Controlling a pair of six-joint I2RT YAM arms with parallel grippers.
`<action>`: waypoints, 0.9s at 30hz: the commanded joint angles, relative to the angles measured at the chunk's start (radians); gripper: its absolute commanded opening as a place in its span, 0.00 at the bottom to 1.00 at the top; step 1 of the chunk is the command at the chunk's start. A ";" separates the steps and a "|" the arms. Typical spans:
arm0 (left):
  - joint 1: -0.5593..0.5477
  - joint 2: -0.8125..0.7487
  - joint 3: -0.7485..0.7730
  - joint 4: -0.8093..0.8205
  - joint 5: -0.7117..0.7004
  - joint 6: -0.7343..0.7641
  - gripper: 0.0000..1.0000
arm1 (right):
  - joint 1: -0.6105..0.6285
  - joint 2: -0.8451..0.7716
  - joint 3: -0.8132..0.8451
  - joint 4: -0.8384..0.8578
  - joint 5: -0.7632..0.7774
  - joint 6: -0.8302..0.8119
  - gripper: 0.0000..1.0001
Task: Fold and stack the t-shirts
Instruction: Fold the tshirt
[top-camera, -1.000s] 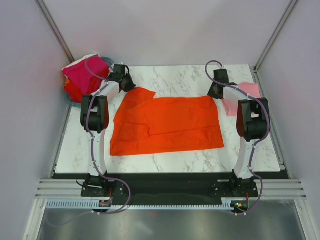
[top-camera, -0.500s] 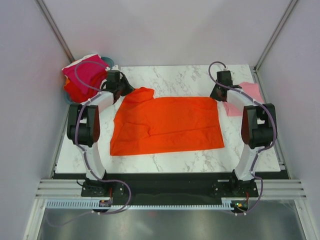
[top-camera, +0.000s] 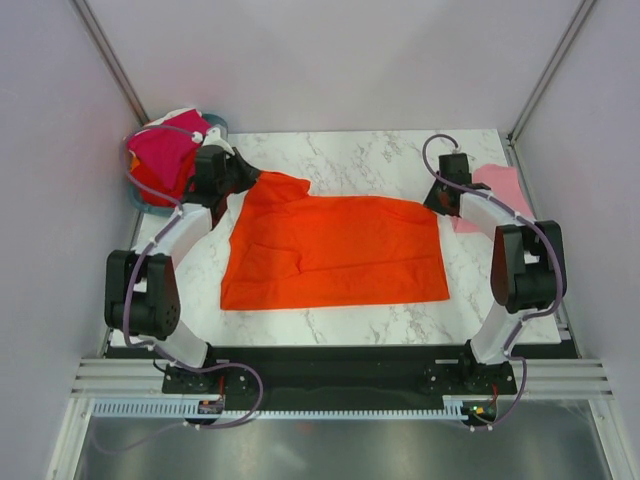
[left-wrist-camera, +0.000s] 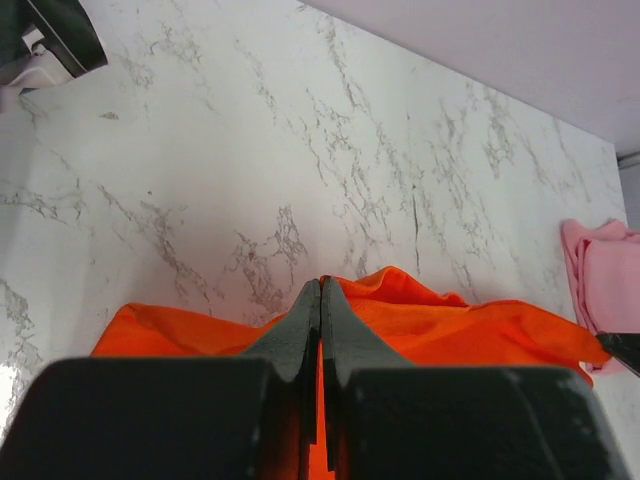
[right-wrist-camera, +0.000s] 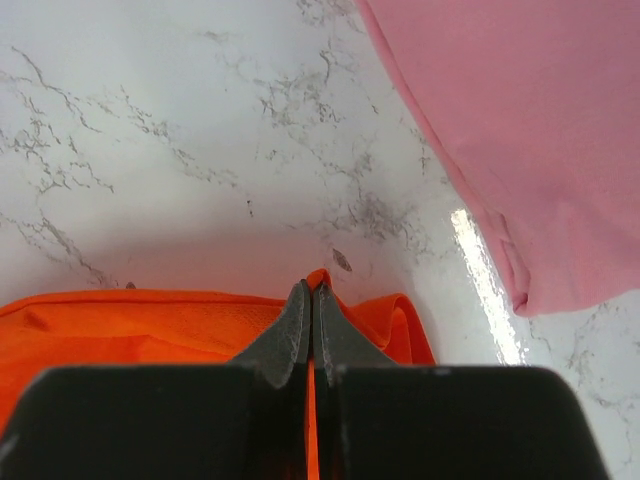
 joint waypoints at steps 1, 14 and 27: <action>-0.009 -0.095 -0.042 0.038 -0.034 0.009 0.02 | -0.006 -0.072 -0.019 0.039 -0.027 0.010 0.00; -0.029 -0.309 -0.200 -0.017 -0.109 0.001 0.02 | -0.006 -0.238 -0.143 0.049 -0.050 0.014 0.00; -0.043 -0.468 -0.383 -0.030 -0.129 -0.054 0.02 | -0.004 -0.310 -0.246 0.079 -0.006 0.037 0.00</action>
